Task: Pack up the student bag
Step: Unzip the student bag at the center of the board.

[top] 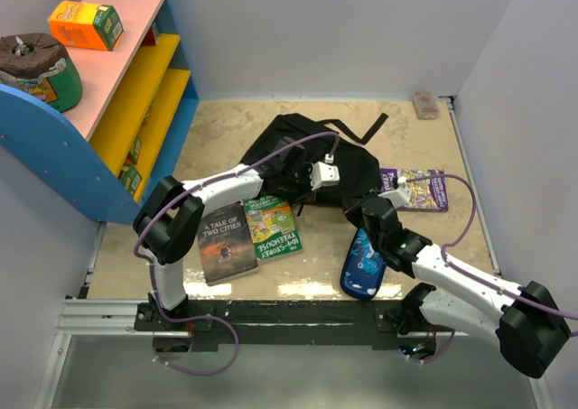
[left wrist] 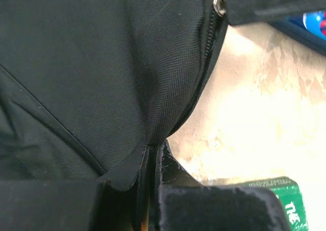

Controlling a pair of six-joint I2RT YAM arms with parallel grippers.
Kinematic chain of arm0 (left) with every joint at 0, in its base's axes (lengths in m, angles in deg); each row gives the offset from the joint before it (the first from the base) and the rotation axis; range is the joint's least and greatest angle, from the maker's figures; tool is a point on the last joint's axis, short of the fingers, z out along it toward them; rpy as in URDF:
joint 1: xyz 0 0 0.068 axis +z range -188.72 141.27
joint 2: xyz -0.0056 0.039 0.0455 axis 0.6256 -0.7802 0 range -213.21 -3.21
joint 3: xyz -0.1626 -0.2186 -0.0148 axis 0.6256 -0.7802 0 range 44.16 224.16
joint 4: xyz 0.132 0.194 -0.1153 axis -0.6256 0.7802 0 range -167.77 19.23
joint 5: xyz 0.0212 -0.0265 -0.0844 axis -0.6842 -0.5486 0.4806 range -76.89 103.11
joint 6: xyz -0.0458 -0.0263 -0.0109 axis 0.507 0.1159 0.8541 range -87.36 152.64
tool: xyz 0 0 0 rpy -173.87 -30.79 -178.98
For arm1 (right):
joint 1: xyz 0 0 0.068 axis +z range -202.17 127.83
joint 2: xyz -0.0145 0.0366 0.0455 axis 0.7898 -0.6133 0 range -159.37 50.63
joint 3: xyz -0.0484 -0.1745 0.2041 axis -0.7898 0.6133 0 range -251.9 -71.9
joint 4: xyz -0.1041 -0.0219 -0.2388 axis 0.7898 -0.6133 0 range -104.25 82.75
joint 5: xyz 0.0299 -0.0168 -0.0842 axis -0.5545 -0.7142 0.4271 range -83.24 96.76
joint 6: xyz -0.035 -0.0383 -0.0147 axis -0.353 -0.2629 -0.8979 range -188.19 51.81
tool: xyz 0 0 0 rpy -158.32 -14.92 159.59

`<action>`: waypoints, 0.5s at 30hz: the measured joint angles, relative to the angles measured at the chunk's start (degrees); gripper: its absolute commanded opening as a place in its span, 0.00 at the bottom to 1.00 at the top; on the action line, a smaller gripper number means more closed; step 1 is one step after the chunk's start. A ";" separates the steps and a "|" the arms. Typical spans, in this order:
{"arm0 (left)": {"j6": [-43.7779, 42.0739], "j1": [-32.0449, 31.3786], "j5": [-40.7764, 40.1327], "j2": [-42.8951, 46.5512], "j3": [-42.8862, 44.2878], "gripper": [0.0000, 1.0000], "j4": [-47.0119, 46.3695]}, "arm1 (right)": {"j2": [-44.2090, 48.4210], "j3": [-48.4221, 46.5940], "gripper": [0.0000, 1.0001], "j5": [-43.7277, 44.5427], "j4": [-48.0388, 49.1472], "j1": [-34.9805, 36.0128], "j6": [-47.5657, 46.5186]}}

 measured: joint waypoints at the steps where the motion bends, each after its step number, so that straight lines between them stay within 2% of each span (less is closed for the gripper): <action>1: -0.63 0.00 -0.11 0.63 -0.76 0.00 -0.37 | 0.42 0.00 0.00 -0.39 -0.63 -0.09 0.15; 8: -6.71 0.20 -3.43 5.05 -6.08 0.02 -1.88 | 0.92 0.00 0.00 -3.96 -2.27 -2.12 0.94; 15: -11.87 0.24 -7.63 8.39 -10.36 0.28 -4.74 | -0.96 -0.02 0.00 -7.98 -1.77 -3.43 1.18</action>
